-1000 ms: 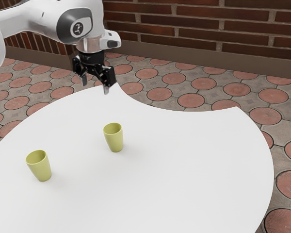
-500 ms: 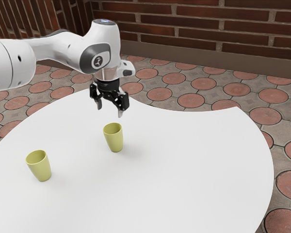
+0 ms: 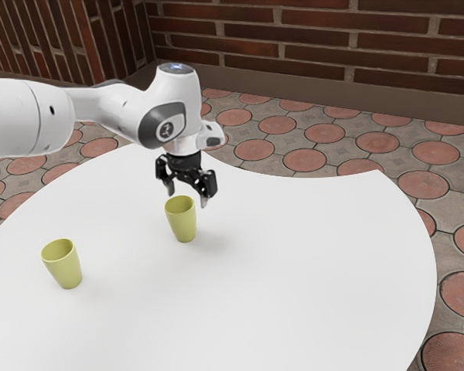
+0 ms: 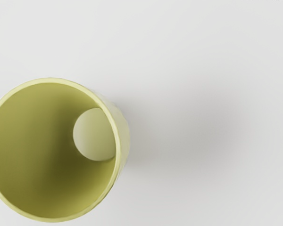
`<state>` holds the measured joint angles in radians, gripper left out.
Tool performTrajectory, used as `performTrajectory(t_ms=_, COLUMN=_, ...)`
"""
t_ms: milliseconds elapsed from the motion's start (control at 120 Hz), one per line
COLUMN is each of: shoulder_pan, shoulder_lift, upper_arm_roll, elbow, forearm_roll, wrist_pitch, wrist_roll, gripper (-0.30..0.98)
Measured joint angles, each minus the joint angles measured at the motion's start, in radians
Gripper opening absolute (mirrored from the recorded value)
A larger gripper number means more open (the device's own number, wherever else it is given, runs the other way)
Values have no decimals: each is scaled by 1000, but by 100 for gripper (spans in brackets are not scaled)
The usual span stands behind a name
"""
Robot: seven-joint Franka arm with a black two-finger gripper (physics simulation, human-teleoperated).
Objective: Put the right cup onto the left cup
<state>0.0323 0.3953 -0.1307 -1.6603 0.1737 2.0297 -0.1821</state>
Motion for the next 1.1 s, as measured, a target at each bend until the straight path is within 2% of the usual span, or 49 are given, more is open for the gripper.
performTrajectory(t_ms=1100, shoulder_pan=3, shoulder_lift=144, upper_arm_roll=34, elbow=25, forearm_roll=11, wrist_pitch=150, wrist_roll=5, gripper=68)
